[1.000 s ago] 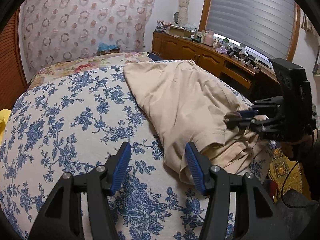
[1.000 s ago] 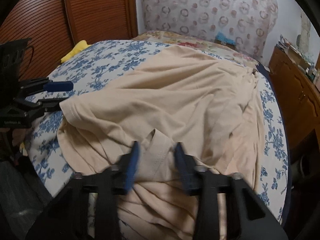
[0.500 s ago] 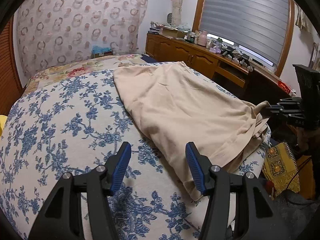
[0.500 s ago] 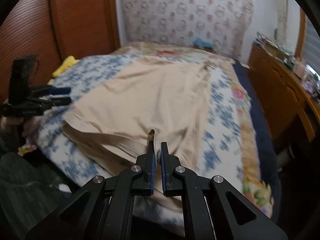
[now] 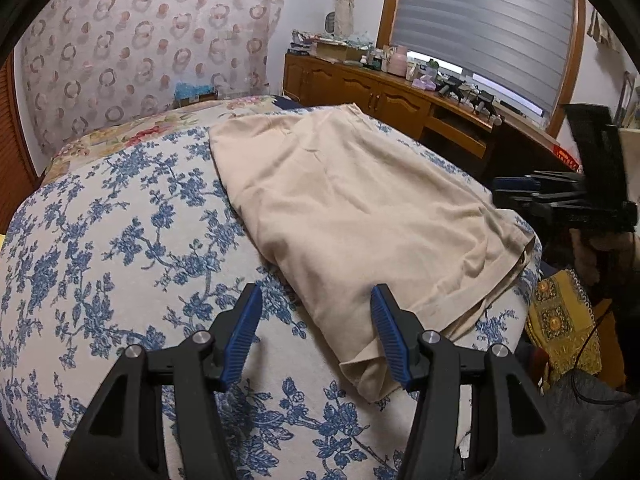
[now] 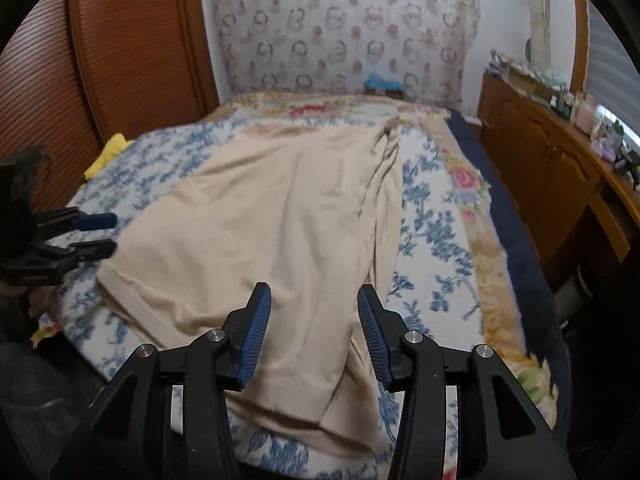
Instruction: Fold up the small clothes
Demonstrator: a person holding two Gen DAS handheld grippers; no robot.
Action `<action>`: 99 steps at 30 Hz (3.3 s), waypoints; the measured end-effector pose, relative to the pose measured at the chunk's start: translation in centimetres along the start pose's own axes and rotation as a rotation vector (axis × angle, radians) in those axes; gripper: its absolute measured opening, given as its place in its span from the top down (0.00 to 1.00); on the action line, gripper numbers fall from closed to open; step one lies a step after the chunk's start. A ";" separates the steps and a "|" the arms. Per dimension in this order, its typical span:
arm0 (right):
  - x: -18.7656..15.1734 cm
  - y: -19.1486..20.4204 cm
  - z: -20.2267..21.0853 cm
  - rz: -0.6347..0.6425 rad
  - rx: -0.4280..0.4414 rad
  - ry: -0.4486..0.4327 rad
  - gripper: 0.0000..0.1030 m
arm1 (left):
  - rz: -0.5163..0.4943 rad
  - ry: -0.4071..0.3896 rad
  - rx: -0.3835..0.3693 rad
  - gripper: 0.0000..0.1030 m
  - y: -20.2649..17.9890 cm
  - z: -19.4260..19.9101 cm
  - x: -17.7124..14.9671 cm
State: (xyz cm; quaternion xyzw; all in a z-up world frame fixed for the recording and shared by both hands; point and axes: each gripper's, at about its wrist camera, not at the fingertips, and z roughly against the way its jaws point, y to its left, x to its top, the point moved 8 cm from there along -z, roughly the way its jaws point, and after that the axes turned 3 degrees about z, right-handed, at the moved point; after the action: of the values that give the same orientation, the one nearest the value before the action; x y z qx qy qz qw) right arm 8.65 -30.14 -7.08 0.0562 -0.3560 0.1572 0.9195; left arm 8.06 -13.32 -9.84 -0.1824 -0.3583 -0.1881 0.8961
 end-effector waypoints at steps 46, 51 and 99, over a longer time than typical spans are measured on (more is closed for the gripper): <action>-5.3 -2.0 -0.4 -0.075 -0.016 0.095 0.42 | 0.009 0.090 -0.105 0.71 -2.9 0.2 -3.8; -5.4 -0.3 -0.3 -0.044 0.041 0.095 0.50 | 0.021 0.093 -0.122 0.71 -3.0 0.4 -3.9; 16.2 -8.4 -11.3 -0.052 0.134 -0.109 0.90 | 0.133 0.014 0.031 0.95 11.0 -11.5 17.0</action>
State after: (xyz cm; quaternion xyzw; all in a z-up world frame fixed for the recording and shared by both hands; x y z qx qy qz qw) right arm 29.87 -31.57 -4.49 0.1353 -0.3925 0.1533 0.8967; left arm 31.24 -12.67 -7.65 -0.1906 -0.3421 -0.1238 0.9118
